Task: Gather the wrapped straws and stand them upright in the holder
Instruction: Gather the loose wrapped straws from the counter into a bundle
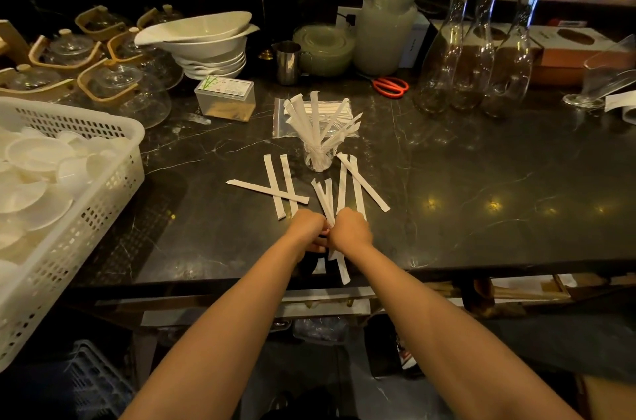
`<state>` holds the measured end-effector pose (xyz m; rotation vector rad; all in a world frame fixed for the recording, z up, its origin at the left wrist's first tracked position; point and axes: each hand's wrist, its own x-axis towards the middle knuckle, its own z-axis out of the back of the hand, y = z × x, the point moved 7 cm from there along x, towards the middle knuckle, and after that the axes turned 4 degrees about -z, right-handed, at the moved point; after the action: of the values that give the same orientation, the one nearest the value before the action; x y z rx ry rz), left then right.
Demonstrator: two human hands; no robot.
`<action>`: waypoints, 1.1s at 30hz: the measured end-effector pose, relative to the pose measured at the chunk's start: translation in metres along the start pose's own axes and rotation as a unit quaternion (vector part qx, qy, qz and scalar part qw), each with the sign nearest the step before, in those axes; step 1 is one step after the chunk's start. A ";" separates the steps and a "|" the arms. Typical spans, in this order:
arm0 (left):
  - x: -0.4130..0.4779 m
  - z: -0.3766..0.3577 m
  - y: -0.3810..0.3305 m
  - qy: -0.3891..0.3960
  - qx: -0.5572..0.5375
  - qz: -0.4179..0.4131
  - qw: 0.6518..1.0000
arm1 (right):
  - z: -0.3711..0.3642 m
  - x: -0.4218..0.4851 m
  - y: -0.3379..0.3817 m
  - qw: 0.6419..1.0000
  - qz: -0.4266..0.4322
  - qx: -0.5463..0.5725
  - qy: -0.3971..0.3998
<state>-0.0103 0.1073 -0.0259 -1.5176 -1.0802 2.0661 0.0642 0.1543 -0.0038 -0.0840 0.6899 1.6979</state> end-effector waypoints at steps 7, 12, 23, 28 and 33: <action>-0.007 -0.005 0.003 0.013 -0.031 -0.014 0.999 | 0.000 0.005 -0.015 0.997 -0.052 0.038 0.032; -0.008 -0.003 0.002 0.029 -0.035 -0.044 0.998 | 0.001 0.007 -0.020 0.995 -0.037 0.083 0.046; -0.016 0.006 -0.011 0.112 -0.166 -0.144 0.969 | 0.021 -0.028 0.016 0.950 0.111 0.265 0.120; -0.014 0.018 -0.013 0.087 -0.244 -0.117 0.959 | 0.007 -0.021 0.027 0.927 0.112 0.326 0.147; -0.006 0.032 -0.012 0.063 -0.290 -0.098 0.950 | -0.003 -0.016 0.030 0.924 0.059 0.344 0.155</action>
<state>-0.0390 0.0994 -0.0090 -1.6770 -1.8102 1.5632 0.0403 0.1370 0.0123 0.1928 1.5226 1.4765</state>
